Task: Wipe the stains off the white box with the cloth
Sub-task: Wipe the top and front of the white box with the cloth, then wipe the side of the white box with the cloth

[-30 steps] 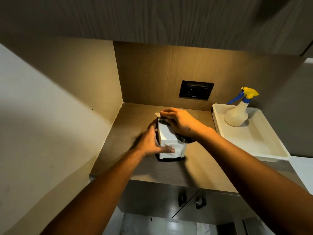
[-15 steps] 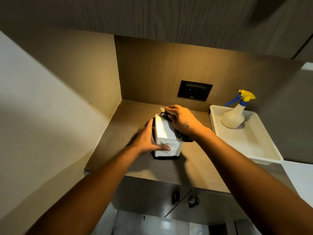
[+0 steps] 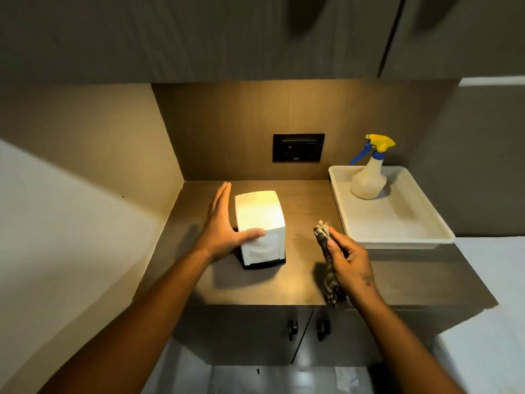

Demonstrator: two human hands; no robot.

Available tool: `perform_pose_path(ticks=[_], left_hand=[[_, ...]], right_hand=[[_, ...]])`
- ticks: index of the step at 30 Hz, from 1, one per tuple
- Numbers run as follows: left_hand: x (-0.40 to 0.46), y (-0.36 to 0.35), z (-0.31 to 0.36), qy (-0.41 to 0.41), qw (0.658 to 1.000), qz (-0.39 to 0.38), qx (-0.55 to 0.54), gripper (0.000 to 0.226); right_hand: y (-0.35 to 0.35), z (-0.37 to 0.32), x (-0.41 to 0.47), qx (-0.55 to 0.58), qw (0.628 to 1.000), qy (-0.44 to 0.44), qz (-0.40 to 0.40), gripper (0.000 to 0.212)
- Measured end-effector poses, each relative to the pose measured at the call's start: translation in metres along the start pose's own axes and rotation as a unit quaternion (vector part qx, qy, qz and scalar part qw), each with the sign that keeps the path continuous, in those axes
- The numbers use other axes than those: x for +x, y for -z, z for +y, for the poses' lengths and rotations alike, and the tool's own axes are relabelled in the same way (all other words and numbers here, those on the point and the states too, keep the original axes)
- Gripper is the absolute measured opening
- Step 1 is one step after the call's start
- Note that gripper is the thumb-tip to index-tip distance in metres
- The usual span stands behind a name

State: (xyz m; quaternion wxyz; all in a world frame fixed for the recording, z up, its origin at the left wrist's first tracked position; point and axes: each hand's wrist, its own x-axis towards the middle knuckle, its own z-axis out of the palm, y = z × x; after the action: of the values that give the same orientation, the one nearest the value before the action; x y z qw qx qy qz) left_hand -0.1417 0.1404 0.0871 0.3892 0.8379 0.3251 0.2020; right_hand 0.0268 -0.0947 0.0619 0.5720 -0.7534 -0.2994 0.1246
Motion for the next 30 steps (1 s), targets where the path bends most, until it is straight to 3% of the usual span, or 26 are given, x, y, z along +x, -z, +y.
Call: perform_pose_path(ticks=[3,8,12,18,25,30], left_hand=[[0.021,-0.009,0.038,-0.027,0.993,0.023,0.112,0.11],[0.022,-0.043,0.047,-0.028,0.948,-0.109,0.298,0.077],[0.029,-0.017,0.031,-0.072,0.946,-0.114,0.294,0.079],[0.042,0.014,0.027,-0.134,0.918,-0.206,0.312,0.077],[0.048,0.019,0.025,-0.152,0.907,-0.228,0.32,0.076],[0.044,0.016,0.028,-0.144,0.911,-0.228,0.312,0.076]], right_hand=[[-0.017,0.004,-0.005,0.109,0.987,-0.112,0.04,0.034],[-0.049,0.012,-0.02,0.199,0.963,-0.17,0.07,0.035],[-0.072,0.003,-0.023,0.193,0.964,-0.167,0.073,0.034],[-0.097,0.002,-0.055,0.151,0.972,-0.16,0.081,0.034],[-0.119,-0.032,-0.039,0.255,0.957,-0.103,0.09,0.037],[-0.117,-0.016,-0.034,0.246,0.956,-0.133,0.089,0.037]])
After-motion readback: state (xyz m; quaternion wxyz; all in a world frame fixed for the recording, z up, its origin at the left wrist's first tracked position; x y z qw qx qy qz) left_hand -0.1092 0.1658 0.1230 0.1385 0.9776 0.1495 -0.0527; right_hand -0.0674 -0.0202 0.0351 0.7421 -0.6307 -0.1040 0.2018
